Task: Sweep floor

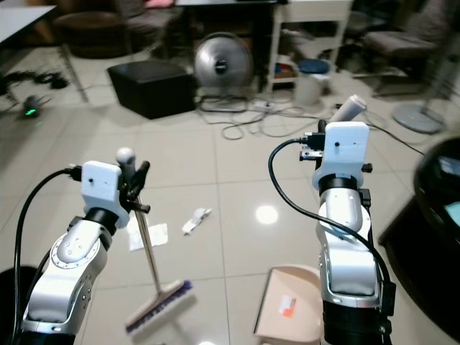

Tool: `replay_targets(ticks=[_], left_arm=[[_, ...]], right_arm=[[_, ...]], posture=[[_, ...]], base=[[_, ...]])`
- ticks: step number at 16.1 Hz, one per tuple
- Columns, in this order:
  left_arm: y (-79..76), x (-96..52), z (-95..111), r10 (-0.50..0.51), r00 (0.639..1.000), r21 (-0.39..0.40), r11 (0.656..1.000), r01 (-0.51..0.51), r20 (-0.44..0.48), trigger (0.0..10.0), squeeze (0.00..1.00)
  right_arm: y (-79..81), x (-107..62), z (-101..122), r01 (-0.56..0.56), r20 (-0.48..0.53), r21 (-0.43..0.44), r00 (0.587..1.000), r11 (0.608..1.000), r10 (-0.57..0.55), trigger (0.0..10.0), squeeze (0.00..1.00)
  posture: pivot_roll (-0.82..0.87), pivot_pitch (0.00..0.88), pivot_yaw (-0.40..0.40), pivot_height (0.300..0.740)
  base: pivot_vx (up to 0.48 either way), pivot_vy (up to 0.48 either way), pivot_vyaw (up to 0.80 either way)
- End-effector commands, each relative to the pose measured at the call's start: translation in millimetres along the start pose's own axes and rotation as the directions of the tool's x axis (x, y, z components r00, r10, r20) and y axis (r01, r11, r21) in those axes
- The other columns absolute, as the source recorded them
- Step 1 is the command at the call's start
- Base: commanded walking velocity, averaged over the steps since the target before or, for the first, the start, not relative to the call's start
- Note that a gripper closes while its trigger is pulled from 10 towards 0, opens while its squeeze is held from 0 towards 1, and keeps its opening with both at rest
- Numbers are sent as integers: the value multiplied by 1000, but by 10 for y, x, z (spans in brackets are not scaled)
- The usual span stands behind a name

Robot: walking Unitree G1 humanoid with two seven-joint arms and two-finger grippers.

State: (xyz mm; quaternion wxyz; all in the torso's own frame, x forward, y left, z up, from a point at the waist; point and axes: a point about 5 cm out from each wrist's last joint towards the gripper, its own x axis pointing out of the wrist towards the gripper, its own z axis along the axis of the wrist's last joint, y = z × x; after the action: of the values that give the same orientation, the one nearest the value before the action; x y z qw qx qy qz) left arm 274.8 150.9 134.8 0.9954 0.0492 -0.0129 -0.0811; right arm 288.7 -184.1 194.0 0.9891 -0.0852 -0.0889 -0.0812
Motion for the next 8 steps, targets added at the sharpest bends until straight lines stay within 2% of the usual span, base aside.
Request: replay_targets(ticks=[1,8], left_arm=[[10,62,212,12,995,13,1000,-14,97,10000,0],[-18,123,297,17,991,-6,1000,-17,135,10000,0]], right_arm=[[1,0,127,-8,63,35,998,999,6,10000,0],[-19,-27,122,-47,75,72,996,996,41,10000,0]], posture=[[-24,17,25,740],[-25,16,33,740]], base=[[360,0,0],[404,0,0]])
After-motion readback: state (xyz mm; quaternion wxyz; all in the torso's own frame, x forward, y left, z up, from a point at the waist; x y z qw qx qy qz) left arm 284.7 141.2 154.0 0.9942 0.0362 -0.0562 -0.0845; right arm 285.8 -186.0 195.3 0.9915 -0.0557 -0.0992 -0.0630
